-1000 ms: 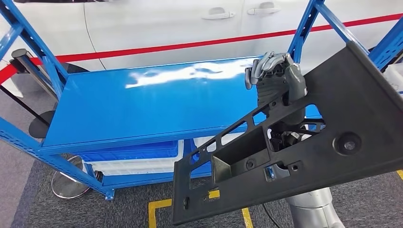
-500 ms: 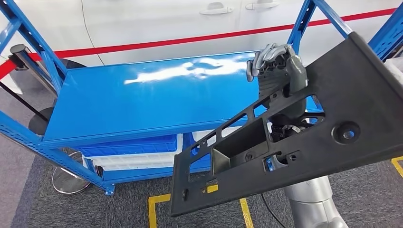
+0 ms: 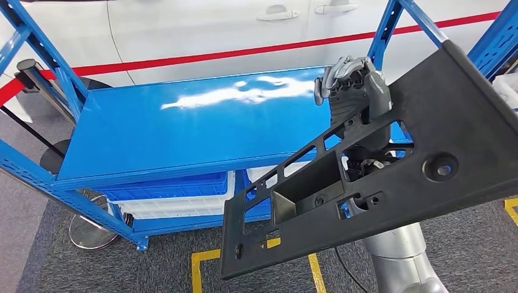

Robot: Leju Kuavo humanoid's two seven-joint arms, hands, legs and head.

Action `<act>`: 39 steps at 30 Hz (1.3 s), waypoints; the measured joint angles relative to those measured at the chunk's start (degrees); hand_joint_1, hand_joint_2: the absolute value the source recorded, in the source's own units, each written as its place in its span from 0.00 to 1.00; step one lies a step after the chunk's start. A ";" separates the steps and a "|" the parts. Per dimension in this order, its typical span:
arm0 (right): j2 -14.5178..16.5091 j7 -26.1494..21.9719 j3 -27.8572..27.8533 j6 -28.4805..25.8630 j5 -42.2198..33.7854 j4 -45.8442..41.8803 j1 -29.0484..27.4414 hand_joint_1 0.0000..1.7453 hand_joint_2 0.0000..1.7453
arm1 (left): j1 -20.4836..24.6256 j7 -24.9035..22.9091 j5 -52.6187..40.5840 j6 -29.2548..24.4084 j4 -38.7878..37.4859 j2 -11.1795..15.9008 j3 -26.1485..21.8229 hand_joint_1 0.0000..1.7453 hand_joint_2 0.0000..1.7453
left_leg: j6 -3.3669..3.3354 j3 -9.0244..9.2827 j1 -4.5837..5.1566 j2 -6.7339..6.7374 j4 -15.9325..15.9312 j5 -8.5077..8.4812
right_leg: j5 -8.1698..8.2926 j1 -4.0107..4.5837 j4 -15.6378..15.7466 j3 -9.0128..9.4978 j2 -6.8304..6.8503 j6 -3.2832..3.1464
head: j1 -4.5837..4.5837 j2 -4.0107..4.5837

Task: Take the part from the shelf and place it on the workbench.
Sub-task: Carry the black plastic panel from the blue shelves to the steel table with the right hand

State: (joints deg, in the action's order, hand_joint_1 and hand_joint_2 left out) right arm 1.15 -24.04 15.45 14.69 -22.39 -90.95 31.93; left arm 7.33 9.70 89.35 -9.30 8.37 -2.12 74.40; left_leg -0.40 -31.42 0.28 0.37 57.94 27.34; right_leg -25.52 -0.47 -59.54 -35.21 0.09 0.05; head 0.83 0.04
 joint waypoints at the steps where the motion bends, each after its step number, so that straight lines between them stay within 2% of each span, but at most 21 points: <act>1: 0.03 -0.02 0.01 0.00 0.07 0.05 0.00 1.00 0.00 | 0.00 0.00 0.00 -0.05 0.00 0.00 -0.03 0.00 1.00 | 0.01 -0.01 0.00 0.00 0.03 -0.01 | 0.03 -0.01 0.00 0.01 0.00 0.01 | 0.00 0.00; 17: 0.31 -0.25 0.01 -0.41 0.67 0.78 -0.07 1.00 0.00 | -0.02 -0.11 -0.02 -0.45 0.00 0.00 -0.44 0.00 1.00 | -0.04 -0.13 0.04 0.00 0.30 -0.04 | 0.20 -0.23 0.02 0.02 0.01 0.20 | 0.00 0.00; 25: 0.53 -2.13 0.01 -1.76 1.32 0.76 -0.95 1.00 0.00 | -0.05 -0.01 -0.02 -0.40 0.00 0.00 -0.44 0.00 1.00 | -0.04 -0.14 0.07 0.00 0.33 -0.04 | 0.21 -0.23 0.02 0.02 0.01 0.22 | 0.00 0.00; 27: 0.71 -2.30 0.00 -2.29 1.38 0.76 -1.01 1.00 0.00 | -0.04 0.01 -0.01 -0.39 -0.01 0.04 -0.44 0.00 1.00 | -0.33 -0.32 0.25 0.02 0.60 0.02 | 0.37 -0.36 0.12 0.00 0.05 0.43 | 0.01 0.00; 29: 0.98 -2.30 -0.02 -2.57 1.40 0.70 -1.02 1.00 0.00 | -0.04 0.04 0.00 -0.38 -0.02 0.09 -0.44 0.00 1.00 | -0.90 -0.43 0.45 0.03 0.57 -0.12 | 0.65 -0.46 0.40 0.04 0.10 0.80 | 0.02 0.00; 31: 1.21 -2.30 -0.08 -2.62 1.40 0.48 -1.00 1.00 0.00 | -0.03 0.07 0.00 -0.34 -0.02 0.04 -0.44 0.00 1.00 | -1.38 0.10 0.02 0.15 -0.76 -0.96 | 0.28 -0.39 0.19 -0.01 0.06 1.09 | -0.02 0.00; 33: 1.29 -2.29 -0.19 -2.64 1.39 0.31 -0.97 1.00 0.00 | 0.02 0.08 0.00 -0.28 -0.02 -0.02 -0.44 0.00 1.00 | -1.68 0.51 -0.43 0.30 -1.96 -1.74 | -2.18 -0.38 -3.27 -1.56 -0.03 1.37 | -0.07 0.00; 35: 1.29 -2.25 -0.36 -2.70 1.38 0.31 -1.20 1.00 0.00 | -0.03 0.08 0.00 -0.23 -0.02 -0.03 -0.44 0.00 1.00 | -1.78 0.39 -0.44 0.32 -2.06 -1.87 | -5.55 -0.62 -10.16 -4.75 -0.08 1.81 | -0.07 0.00; 36: 1.29 -2.23 -0.44 -2.73 1.38 0.33 -1.40 1.00 0.00 | -0.10 0.07 0.00 -0.22 -0.02 -0.03 -0.44 0.00 1.00 | -1.71 0.31 -0.49 0.31 -1.94 -1.83 | -6.27 -0.85 -12.77 -5.98 -0.07 2.11 | -0.06 0.00; 37: 1.29 -2.21 -0.49 -2.73 1.38 0.34 -1.57 1.00 0.00 | -0.15 0.07 0.00 -0.20 -0.02 -0.03 -0.44 0.00 1.00 | -1.56 0.24 -0.60 0.29 -1.73 -1.73 | -5.99 -1.12 -13.74 -6.45 -0.05 2.43 | -0.05 0.00; 38: 1.29 -2.21 -0.51 -2.68 1.38 0.34 -1.64 1.00 0.00 | -0.18 0.07 0.00 -0.19 -0.02 -0.04 -0.44 0.00 1.00 | -1.29 0.16 -0.79 0.26 -1.39 -1.53 | -4.66 -1.41 -12.54 -5.86 -0.01 2.75 | -0.06 0.00; 39: 1.29 -2.21 -0.52 -2.58 1.38 0.34 -1.65 1.00 0.00 | -0.18 0.06 0.00 -0.19 -0.02 -0.04 -0.44 0.00 1.00 | -0.90 0.07 -1.04 0.22 -0.88 -1.21 | -2.66 -1.73 -9.46 -4.32 0.05 3.10 | -0.05 0.00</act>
State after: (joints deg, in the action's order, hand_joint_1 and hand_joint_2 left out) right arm 2.45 -26.25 14.93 12.11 -21.00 -90.61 30.27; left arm 7.15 9.76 89.35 -9.49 8.35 -2.16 73.96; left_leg -1.30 -31.35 -0.76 0.59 57.06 26.13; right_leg -28.17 -2.20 -69.00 -39.53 0.14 3.15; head 0.78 0.04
